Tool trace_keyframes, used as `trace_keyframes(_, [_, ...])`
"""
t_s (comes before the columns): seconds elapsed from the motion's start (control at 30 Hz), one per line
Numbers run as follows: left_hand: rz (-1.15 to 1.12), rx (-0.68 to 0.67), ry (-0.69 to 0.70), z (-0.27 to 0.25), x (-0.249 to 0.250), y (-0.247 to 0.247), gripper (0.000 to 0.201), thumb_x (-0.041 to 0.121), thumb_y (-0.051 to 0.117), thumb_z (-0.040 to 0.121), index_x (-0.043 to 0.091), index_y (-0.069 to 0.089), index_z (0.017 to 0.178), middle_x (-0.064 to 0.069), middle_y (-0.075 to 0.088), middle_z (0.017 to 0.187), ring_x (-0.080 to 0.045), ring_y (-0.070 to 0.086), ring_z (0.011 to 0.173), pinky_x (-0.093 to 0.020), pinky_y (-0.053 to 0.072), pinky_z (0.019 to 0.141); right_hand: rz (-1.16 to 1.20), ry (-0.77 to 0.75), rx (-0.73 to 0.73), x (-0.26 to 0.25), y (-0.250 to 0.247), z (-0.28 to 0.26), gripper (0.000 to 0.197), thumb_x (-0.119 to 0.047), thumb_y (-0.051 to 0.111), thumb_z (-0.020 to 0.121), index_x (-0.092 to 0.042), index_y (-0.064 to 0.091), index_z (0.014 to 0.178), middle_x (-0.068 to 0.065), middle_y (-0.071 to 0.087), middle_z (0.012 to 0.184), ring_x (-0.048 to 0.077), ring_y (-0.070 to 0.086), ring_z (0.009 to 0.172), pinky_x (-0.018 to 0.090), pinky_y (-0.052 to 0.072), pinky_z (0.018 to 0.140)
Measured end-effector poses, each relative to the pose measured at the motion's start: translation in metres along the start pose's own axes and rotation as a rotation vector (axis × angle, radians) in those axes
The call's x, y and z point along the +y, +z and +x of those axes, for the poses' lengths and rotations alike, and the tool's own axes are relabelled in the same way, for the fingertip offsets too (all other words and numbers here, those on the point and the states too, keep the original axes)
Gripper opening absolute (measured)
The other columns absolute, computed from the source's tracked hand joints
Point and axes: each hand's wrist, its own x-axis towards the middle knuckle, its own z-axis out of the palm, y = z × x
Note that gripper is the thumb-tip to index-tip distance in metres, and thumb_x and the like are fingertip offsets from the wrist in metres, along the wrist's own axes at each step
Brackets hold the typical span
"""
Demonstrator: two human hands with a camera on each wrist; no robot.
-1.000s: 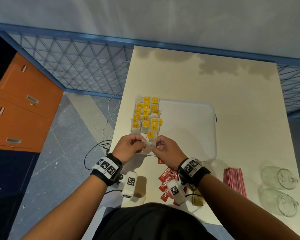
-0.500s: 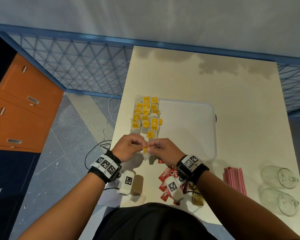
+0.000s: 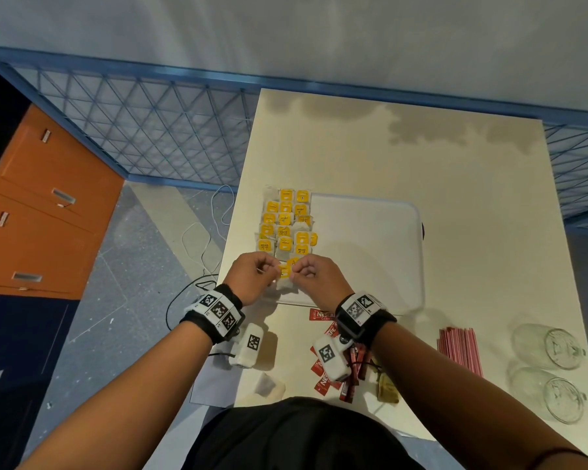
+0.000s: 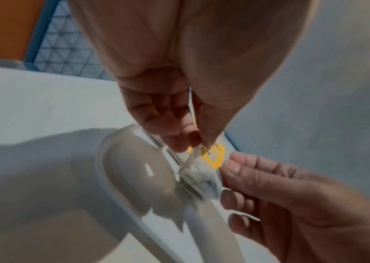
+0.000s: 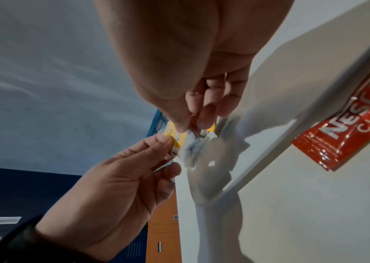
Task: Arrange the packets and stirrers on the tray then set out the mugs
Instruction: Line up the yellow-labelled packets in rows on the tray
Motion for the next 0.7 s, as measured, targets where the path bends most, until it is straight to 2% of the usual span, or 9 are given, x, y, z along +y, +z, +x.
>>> trace_keyframes(0.1, [0.215,0.016,-0.002,0.015,-0.003,-0.003,0.007,0.013,0.072,0.088,0.017,0.072,0.083,0.0,0.069,0.074,-0.012,0.06,0.065,-0.025,0.049,0.065,-0.061,0.027,0.016,0.004,-0.002,0.005,0.006,-0.038,0.073,0.079,-0.035,0.069,0.082,-0.014,0.069,0.075,0.006,0.063,0.07,0.039,0.059,0.076])
trace_keyframes(0.17, [0.309,0.009,-0.013,0.023,-0.002,-0.005,0.009,0.015,0.07,0.089,0.02,0.073,0.082,0.002,0.07,0.077,-0.013,0.06,0.072,-0.024,0.046,0.067,-0.084,0.051,0.01,0.009,-0.003,0.006,0.016,-0.05,0.068,0.074,-0.04,0.068,0.086,-0.014,0.07,0.079,0.008,0.067,0.074,0.043,0.06,0.079])
trace_keyframes(0.3, [0.419,0.002,-0.042,0.035,0.003,-0.005,0.007,0.016,0.072,0.089,0.02,0.078,0.088,0.005,0.071,0.083,-0.013,0.062,0.08,-0.022,0.044,0.075,-0.1,0.054,0.002,0.009,-0.01,0.002,0.003,-0.039,0.069,0.082,-0.036,0.068,0.083,-0.013,0.07,0.077,0.007,0.066,0.073,0.045,0.06,0.082])
trace_keyframes(0.37, [0.443,0.008,-0.035,0.04,0.005,-0.005,0.004,0.019,0.075,0.087,0.019,0.079,0.087,0.004,0.073,0.085,-0.016,0.064,0.082,-0.026,0.049,0.078,-0.095,0.053,0.01,0.011,-0.013,0.0,0.008,-0.044,0.064,0.08,-0.041,0.068,0.086,-0.015,0.071,0.079,0.007,0.068,0.075,0.046,0.06,0.082])
trace_keyframes(0.5, [0.471,0.05,-0.013,0.043,0.008,-0.002,0.003,0.024,0.076,0.086,0.021,0.077,0.084,0.006,0.07,0.08,-0.014,0.062,0.076,-0.026,0.046,0.071,-0.085,0.058,0.021,0.016,-0.015,-0.002,0.02,-0.055,0.058,0.073,-0.048,0.067,0.09,-0.019,0.072,0.079,0.005,0.07,0.074,0.045,0.061,0.082])
trace_keyframes(0.7, [0.456,0.052,-0.054,0.043,0.007,-0.001,0.013,0.019,0.076,0.08,0.025,0.065,0.075,0.009,0.066,0.077,-0.013,0.061,0.073,-0.026,0.045,0.065,-0.129,0.067,0.016,0.015,-0.018,-0.006,0.013,-0.049,0.062,0.079,-0.039,0.068,0.085,-0.017,0.072,0.085,0.004,0.069,0.08,0.043,0.06,0.084])
